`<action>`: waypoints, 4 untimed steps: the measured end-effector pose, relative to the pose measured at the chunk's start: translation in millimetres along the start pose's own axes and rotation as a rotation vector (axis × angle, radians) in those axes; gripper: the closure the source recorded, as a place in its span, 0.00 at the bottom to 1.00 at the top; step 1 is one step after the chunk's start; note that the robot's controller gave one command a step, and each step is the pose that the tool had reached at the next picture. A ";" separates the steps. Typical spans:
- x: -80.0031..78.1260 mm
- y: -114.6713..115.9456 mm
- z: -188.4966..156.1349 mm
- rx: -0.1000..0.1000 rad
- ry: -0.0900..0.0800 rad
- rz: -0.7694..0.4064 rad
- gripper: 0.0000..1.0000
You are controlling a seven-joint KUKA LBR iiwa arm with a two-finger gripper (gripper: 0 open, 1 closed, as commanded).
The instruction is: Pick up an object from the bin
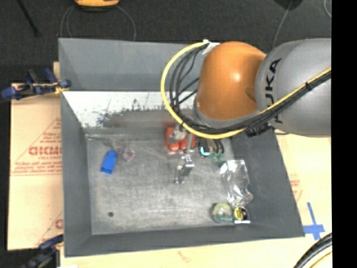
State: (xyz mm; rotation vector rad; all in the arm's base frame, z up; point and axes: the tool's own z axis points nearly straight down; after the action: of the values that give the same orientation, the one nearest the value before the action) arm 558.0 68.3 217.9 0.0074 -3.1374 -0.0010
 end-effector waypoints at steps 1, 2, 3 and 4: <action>-55.4 40.0 81.7 -0.002 -0.005 0.061 0.00; -94.0 127.1 134.0 -0.003 -0.009 0.019 0.00; -80.0 135.4 143.4 0.001 -0.016 -0.086 0.00; -81.3 136.5 141.3 -0.003 -0.021 -0.084 1.00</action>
Offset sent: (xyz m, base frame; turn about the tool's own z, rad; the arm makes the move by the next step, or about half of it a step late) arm 0.0540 0.0387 -0.0775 0.0646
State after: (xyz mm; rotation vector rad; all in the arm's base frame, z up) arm 638.1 205.3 76.4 0.1398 -3.1553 -0.0063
